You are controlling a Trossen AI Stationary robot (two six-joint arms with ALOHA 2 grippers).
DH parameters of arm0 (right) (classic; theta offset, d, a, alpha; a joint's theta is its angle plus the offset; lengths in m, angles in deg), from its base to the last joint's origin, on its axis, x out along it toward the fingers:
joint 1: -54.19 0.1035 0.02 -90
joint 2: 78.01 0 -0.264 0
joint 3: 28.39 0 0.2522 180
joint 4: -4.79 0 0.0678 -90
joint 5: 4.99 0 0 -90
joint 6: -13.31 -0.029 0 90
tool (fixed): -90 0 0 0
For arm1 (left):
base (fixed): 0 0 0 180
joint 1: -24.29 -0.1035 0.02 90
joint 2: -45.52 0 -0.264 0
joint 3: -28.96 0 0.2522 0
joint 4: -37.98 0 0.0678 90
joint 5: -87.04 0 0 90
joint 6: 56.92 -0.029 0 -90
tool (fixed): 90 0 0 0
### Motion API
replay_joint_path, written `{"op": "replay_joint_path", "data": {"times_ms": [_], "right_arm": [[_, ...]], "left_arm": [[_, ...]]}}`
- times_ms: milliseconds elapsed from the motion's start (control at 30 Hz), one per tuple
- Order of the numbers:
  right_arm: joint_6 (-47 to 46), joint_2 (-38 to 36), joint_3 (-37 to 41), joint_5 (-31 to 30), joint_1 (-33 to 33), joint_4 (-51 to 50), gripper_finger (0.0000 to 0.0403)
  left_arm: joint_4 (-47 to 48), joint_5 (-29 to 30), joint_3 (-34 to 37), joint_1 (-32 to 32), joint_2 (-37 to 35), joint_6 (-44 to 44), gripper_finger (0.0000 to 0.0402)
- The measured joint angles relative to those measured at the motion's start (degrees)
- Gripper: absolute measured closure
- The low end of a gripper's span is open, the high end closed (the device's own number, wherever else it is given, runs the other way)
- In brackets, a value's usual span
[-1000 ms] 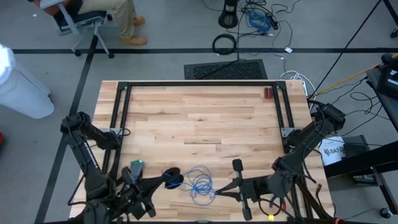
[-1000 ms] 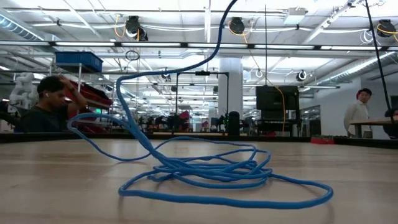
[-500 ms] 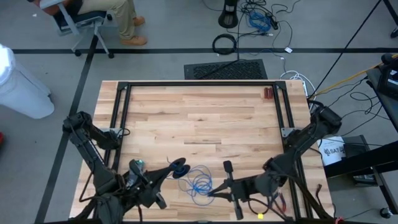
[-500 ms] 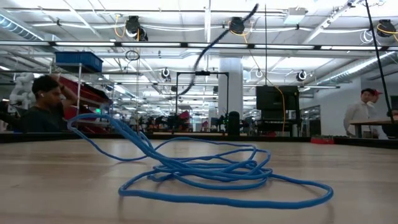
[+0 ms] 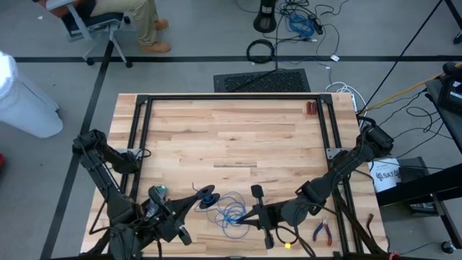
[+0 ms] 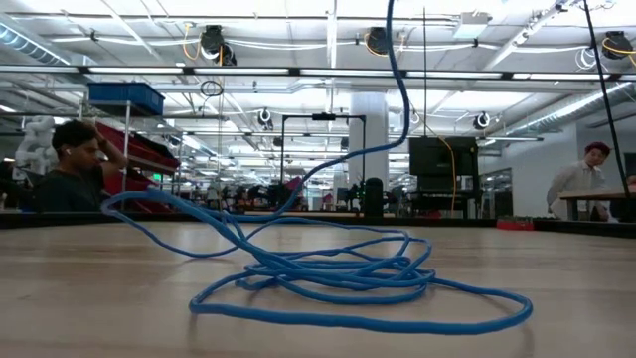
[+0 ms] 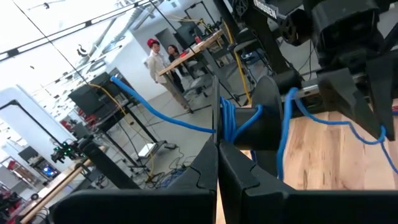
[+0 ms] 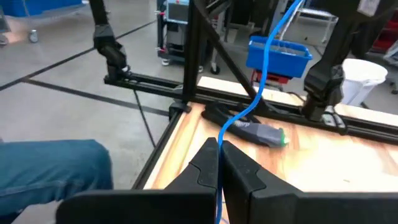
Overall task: Coil cords
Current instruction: Uncoil the blue wire from the spool
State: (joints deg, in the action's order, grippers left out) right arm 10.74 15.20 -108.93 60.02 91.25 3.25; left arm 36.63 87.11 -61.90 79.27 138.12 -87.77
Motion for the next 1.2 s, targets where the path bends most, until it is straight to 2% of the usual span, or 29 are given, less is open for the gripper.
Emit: {"op": "replay_joint_path", "data": {"times_ms": [233, 667, 833, 1200], "right_arm": [[-0.21, 0.0, 0.0, 0.07, 0.01, -2.26, 0.0403], [-4.72, 0.0, 0.0, -0.46, -1.36, -15.04, 0.0403], [-8.69, 0.0, 0.0, -0.66, -2.27, -21.96, 0.0403], [-19.42, -2.86, 0.02, -11.11, -2.49, -33.56, 0.0403]], "left_arm": [[-4.74, -0.67, 0.0, 0.92, 0.0, -2.69, 0.04], [-14.54, -11.06, 0.0, 3.92, 0.0, -7.48, 0.04], [-14.67, -13.74, 0.0, 5.04, 0.0, -7.63, 0.04], [-14.47, -13.76, 0.0, 7.49, -0.15, -9.39, 0.04]]}}
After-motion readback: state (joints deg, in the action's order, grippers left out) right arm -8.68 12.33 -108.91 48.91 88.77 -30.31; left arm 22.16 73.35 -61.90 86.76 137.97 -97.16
